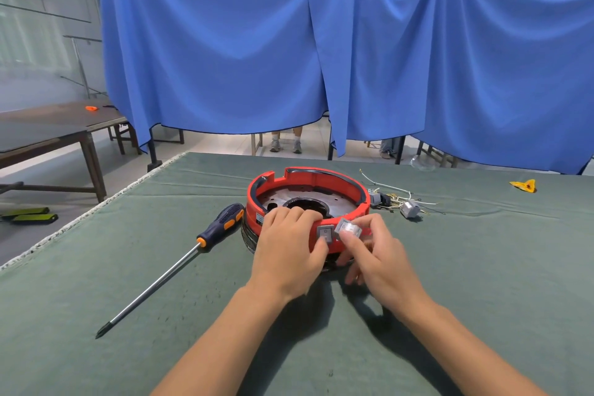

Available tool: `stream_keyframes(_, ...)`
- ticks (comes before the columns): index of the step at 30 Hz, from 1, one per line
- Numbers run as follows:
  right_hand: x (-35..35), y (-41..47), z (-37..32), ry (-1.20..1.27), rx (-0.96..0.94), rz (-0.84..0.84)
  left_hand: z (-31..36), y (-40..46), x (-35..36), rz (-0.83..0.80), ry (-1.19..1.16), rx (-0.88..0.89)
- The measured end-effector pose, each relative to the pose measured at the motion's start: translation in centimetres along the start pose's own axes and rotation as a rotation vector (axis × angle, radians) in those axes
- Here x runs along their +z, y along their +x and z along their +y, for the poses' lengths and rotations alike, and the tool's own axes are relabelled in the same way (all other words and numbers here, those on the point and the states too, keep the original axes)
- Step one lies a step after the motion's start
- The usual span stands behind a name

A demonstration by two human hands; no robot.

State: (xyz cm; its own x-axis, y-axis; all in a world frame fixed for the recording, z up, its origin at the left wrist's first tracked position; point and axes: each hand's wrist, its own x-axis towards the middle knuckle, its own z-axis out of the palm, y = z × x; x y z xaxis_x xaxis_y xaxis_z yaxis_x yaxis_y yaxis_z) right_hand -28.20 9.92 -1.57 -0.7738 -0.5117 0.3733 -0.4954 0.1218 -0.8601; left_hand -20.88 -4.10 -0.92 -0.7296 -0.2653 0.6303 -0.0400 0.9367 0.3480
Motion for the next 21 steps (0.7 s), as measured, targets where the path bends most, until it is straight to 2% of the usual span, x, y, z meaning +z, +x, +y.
stream_keyframes(4, -0.32, 0.08, 0.11, -0.329, -0.164, 0.136, -0.11, -0.05, 0.02, -0.006, 0.024, 0.004)
stream_keyframes(9, -0.87, 0.49, 0.55, -0.398, -0.194, 0.137, -0.02, 0.09, 0.11, -0.006, 0.040, 0.002)
stream_keyframes(13, -0.81, 0.47, 0.90, -0.339, -0.170, 0.213, 0.02, 0.09, 0.10, -0.012, 0.049, -0.001)
stream_keyframes(16, -0.79, 0.40, 0.96, -0.320, -0.152, 0.201, 0.05, 0.08, 0.08, -0.007, 0.054, 0.006)
stream_keyframes(21, -0.50, 0.05, 0.79, -0.467, -0.127, 0.182, 0.20, 0.00, 0.07, 0.005, 0.071, 0.008)
